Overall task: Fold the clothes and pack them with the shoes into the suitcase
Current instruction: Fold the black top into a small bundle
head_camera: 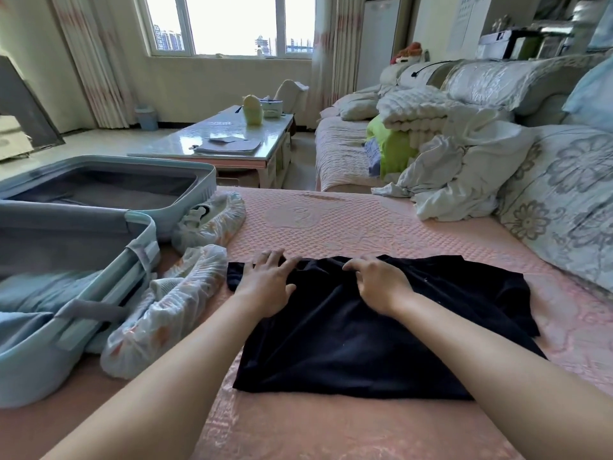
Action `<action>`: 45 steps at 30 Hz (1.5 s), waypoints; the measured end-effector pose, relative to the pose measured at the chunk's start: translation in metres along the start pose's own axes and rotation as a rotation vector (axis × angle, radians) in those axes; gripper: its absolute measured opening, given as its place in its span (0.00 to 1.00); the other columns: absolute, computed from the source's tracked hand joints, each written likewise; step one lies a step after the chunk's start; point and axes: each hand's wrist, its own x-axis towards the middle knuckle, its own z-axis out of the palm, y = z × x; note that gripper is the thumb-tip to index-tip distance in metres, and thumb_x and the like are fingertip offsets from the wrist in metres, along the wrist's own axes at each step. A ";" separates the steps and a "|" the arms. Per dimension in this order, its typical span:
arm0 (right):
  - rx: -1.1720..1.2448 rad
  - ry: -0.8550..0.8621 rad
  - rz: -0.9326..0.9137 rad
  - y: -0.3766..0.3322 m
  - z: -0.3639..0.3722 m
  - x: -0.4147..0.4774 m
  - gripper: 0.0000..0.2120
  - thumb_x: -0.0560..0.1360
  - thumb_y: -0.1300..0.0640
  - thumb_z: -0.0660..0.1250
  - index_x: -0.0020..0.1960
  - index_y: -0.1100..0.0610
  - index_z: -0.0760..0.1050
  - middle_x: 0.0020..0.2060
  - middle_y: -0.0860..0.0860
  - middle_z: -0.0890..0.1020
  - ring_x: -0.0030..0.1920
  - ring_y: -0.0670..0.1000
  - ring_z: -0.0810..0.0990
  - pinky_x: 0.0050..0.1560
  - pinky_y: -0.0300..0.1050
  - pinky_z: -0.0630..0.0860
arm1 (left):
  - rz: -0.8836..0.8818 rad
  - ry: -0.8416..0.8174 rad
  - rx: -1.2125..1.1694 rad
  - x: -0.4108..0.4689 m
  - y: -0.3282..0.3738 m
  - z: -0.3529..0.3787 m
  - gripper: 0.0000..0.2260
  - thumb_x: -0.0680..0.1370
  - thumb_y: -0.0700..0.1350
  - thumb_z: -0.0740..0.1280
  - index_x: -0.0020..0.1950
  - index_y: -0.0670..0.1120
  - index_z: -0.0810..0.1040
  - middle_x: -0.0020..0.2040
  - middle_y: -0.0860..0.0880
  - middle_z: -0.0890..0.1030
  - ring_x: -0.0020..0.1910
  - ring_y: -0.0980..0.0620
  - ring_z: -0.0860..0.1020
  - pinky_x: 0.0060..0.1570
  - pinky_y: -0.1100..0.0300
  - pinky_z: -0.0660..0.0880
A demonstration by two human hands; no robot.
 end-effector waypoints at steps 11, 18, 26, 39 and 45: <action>-0.139 -0.058 0.136 0.033 0.022 0.068 0.12 0.80 0.54 0.62 0.63 0.48 0.77 0.63 0.53 0.75 0.61 0.58 0.78 0.57 0.50 0.75 | -0.133 0.187 -0.470 0.042 -0.031 0.005 0.06 0.81 0.44 0.62 0.57 0.45 0.73 0.57 0.45 0.74 0.56 0.42 0.75 0.57 0.49 0.71; 0.039 0.166 0.196 0.040 0.031 0.065 0.16 0.78 0.57 0.68 0.64 0.56 0.73 0.63 0.57 0.71 0.59 0.60 0.76 0.59 0.52 0.74 | -0.267 0.204 -0.401 0.035 -0.026 0.015 0.21 0.73 0.32 0.64 0.64 0.48 0.71 0.63 0.44 0.66 0.57 0.41 0.75 0.54 0.53 0.71; -0.098 -0.144 0.054 -0.002 0.055 0.029 0.29 0.82 0.40 0.55 0.81 0.44 0.54 0.82 0.52 0.49 0.81 0.53 0.45 0.78 0.61 0.41 | 0.109 -0.066 -0.061 0.007 0.001 0.032 0.24 0.84 0.56 0.51 0.80 0.58 0.53 0.82 0.51 0.49 0.80 0.51 0.47 0.77 0.48 0.49; -0.032 -0.173 -0.066 -0.030 0.041 -0.041 0.29 0.83 0.42 0.55 0.81 0.44 0.52 0.82 0.51 0.45 0.81 0.50 0.41 0.79 0.54 0.38 | -0.392 0.041 -0.061 -0.078 0.021 0.009 0.18 0.82 0.56 0.58 0.64 0.43 0.67 0.61 0.43 0.75 0.61 0.43 0.75 0.56 0.52 0.72; -0.019 -0.232 -0.169 -0.069 0.050 -0.078 0.27 0.84 0.42 0.52 0.81 0.43 0.51 0.82 0.50 0.44 0.81 0.49 0.41 0.79 0.52 0.38 | -0.334 0.125 -0.002 -0.117 0.018 0.001 0.15 0.78 0.37 0.58 0.64 0.47 0.67 0.53 0.45 0.82 0.51 0.45 0.82 0.43 0.54 0.76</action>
